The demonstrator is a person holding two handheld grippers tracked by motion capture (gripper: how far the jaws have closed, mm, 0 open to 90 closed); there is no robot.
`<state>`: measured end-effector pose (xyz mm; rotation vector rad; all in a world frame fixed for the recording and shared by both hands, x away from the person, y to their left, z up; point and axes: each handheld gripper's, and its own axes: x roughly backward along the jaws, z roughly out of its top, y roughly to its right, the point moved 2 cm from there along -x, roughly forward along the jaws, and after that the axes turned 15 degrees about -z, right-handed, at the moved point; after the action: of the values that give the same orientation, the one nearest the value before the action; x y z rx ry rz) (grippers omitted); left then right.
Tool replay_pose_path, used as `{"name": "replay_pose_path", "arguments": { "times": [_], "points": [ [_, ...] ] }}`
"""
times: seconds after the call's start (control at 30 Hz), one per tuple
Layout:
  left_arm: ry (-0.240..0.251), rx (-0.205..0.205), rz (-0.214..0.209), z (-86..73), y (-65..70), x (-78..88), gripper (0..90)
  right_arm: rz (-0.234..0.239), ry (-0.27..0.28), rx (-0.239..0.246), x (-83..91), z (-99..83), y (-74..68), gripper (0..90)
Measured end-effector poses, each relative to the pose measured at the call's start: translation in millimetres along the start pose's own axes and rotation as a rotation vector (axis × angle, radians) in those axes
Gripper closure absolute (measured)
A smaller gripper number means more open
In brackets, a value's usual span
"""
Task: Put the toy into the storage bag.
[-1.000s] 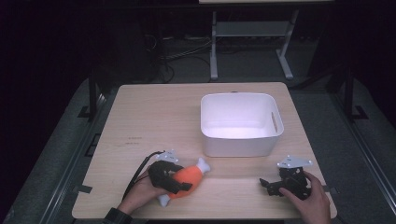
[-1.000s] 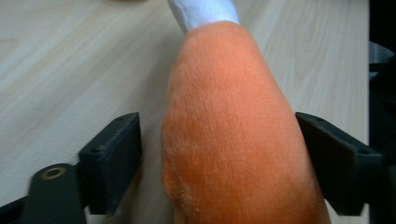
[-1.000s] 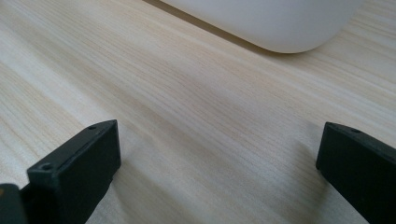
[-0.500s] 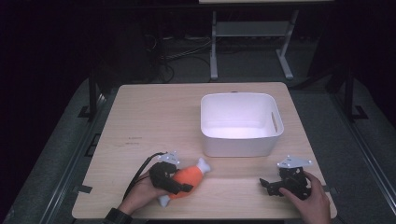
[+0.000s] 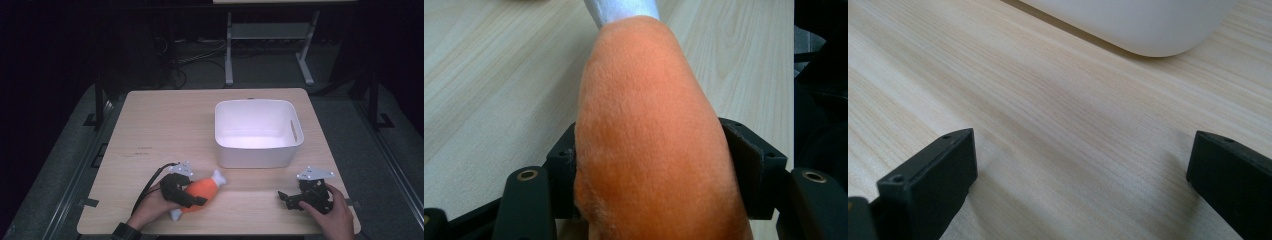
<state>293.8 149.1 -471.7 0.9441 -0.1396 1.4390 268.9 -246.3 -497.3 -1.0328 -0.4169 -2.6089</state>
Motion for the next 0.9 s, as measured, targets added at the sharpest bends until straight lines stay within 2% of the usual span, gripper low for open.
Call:
{"name": "replay_pose_path", "arguments": {
  "times": [0.27,0.47,0.73,0.9],
  "points": [
    [-0.010,-0.024,-0.008,2.9,2.9,2.4,35.4,0.000,-0.001,0.000,0.0,0.0,0.0,0.0],
    [-0.024,-0.064,-0.019,7.7,6.1,6.9,36.1,0.000,-0.001,0.000,0.0,0.0,0.0,0.0],
    [-0.036,-0.090,-0.028,13.8,6.4,13.1,36.1,0.000,-0.001,0.000,0.0,0.0,0.0,0.0],
    [-0.048,-0.113,-0.051,18.7,7.2,14.7,36.1,0.000,-0.001,-0.001,0.1,0.0,-0.1,0.0]
  ]
}}
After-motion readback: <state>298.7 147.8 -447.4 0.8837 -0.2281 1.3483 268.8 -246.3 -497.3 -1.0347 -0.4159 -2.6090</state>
